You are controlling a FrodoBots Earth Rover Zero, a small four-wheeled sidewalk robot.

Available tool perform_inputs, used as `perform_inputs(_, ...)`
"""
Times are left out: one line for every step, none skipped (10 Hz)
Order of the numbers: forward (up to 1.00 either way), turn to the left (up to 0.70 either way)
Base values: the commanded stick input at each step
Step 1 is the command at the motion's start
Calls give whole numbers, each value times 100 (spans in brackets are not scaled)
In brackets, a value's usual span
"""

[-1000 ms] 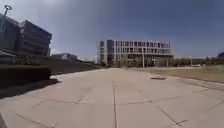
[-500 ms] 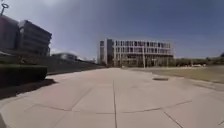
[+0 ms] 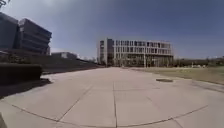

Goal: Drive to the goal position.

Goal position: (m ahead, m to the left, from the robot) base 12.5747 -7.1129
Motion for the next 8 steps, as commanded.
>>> perform_inputs(70,0)
perform_inputs(70,0)
perform_inputs(70,0)
perform_inputs(70,0)
perform_inputs(70,0)
perform_inputs(70,0)
perform_inputs(70,0)
perform_inputs(70,0)
